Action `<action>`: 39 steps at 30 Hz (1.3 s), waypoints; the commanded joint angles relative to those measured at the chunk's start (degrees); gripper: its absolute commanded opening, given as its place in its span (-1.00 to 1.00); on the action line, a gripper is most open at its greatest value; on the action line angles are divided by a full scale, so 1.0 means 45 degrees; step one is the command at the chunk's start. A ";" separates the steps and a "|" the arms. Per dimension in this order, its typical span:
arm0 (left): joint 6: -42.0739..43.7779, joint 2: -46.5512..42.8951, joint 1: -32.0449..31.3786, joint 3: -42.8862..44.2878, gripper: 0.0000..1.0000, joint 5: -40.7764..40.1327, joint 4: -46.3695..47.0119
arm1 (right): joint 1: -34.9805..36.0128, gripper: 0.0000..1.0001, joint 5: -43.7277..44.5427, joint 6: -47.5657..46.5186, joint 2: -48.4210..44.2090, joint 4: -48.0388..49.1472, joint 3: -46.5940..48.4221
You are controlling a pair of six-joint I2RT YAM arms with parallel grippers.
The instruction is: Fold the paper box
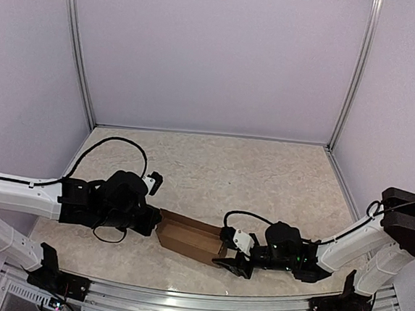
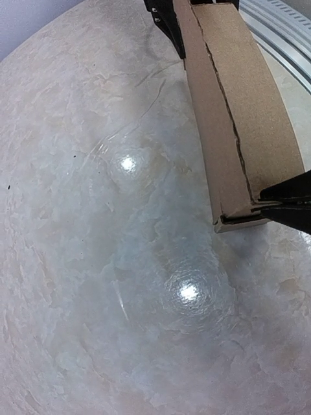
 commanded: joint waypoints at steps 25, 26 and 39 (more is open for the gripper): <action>-0.0731 0.2012 -0.1464 -0.0284 -1.00 -0.0232 -0.0878 | 0.0003 0.25 0.1286 0.1739 0.0474 0.2334 -0.0519; -0.0739 0.2036 -0.1483 -0.0245 -1.00 -0.0266 -0.0908 | -0.0012 0.29 0.1287 0.1792 0.0429 0.2363 -0.0538; -0.1025 0.2855 -0.1641 0.0599 -1.00 -0.0875 -0.1550 | -0.0363 0.67 0.0906 0.2125 -0.1928 0.0185 -0.0655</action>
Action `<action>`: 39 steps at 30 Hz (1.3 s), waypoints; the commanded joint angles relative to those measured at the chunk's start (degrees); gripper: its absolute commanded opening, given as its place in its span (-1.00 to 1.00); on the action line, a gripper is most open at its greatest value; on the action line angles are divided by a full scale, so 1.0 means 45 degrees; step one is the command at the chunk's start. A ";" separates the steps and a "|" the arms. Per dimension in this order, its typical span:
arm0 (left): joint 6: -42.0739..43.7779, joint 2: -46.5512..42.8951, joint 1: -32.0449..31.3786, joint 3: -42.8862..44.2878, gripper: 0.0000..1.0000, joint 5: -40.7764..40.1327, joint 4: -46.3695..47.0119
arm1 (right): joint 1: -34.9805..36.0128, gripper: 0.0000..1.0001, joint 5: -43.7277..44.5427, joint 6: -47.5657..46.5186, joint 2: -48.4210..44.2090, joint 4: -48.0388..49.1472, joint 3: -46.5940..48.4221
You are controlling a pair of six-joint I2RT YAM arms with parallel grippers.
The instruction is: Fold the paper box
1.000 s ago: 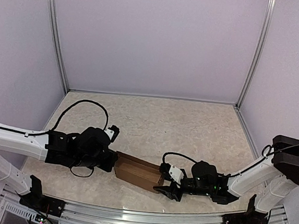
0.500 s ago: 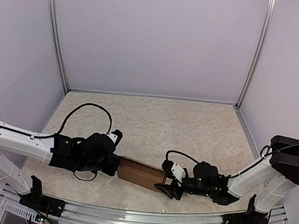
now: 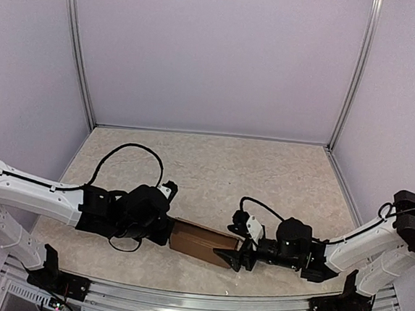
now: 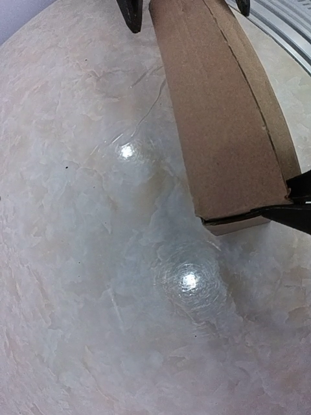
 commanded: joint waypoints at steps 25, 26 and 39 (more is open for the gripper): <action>-0.0913 0.1671 -0.0205 0.0550 -1.00 0.0553 -0.2101 | -0.0924 0.32 0.0642 0.2660 -0.7224 -1.4027 0.2667; -0.0959 0.1691 -0.0205 0.0560 -1.00 0.0542 -0.2124 | -0.0843 0.26 0.0687 0.2748 -0.7154 -1.4292 0.2765; -0.1625 0.1757 -0.0205 0.0623 -1.00 0.0696 -0.2139 | -0.0212 -0.05 0.2113 0.2465 -0.5198 -1.5950 0.4203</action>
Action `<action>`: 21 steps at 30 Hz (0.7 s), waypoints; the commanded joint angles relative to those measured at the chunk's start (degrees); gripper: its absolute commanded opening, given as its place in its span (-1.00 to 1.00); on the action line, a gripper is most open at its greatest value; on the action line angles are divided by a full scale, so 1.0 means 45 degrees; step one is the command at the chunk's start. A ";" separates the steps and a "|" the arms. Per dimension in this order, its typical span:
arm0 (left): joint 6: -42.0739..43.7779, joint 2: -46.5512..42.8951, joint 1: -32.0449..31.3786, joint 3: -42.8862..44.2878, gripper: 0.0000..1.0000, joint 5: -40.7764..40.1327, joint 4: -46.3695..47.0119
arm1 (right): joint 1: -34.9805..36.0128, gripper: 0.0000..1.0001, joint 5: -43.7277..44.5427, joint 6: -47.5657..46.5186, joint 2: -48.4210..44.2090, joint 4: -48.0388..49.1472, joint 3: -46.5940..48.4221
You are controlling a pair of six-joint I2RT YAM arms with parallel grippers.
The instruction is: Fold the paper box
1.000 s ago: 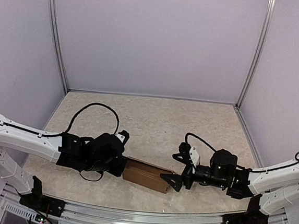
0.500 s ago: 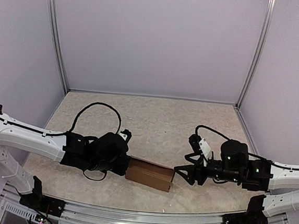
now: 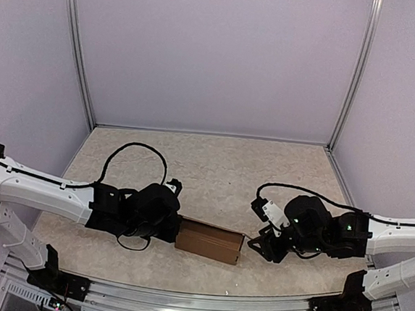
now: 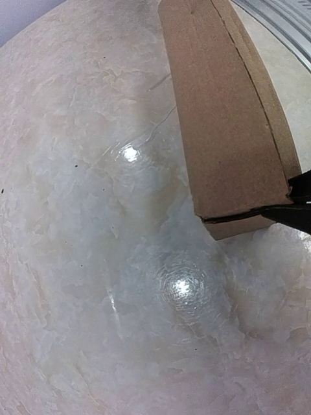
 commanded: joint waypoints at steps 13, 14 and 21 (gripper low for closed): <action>-0.0710 0.0512 -0.0122 -0.0553 -1.00 0.0783 -0.1990 | 0.0377 -0.88 0.0409 -0.0499 0.1728 -0.1080 0.1704; -0.0770 0.0489 -0.0122 -0.0534 -1.00 0.0728 -0.2019 | 0.0390 -0.93 0.0427 -0.0476 0.1729 -0.1087 0.1726; -0.1347 0.0425 -0.0122 -0.0407 -1.00 0.0406 -0.2369 | 0.0420 -1.00 0.0557 0.0159 0.1815 -0.0960 0.1947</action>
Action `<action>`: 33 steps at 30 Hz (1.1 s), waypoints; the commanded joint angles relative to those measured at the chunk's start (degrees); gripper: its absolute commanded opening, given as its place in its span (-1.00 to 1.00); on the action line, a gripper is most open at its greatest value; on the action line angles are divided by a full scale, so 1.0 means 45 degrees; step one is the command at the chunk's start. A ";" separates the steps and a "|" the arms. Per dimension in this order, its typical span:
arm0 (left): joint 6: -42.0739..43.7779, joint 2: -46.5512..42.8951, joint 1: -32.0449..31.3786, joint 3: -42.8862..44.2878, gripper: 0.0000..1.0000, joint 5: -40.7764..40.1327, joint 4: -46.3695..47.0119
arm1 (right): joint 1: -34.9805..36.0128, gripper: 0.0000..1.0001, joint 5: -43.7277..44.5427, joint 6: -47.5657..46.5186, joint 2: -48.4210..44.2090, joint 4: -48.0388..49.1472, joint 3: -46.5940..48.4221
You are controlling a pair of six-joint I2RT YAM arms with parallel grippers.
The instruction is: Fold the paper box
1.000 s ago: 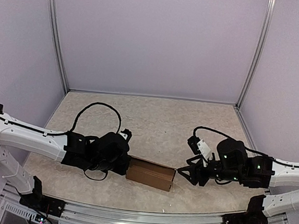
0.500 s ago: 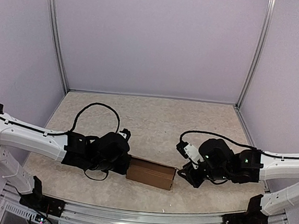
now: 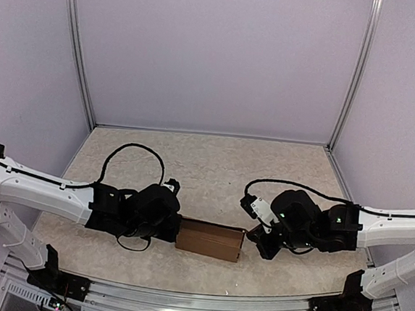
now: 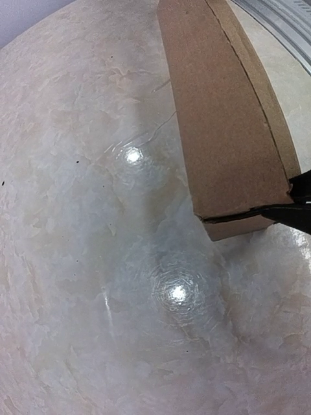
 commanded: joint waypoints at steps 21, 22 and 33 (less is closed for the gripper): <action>-0.1289 0.0828 -0.0342 0.0329 -1.00 -0.0574 -0.3089 | 0.0103 -1.00 0.0099 0.4756 0.0410 0.0442 0.0815; -0.1294 0.0843 -0.0350 0.0340 -1.00 -0.0594 -0.3098 | 0.0029 -1.00 0.0065 0.4930 0.0325 0.0442 0.0762; -0.1273 0.1353 -0.0597 0.0865 -1.00 -0.1210 -0.3546 | -0.1282 -1.00 -0.2005 0.7114 -0.0222 0.1306 -0.0240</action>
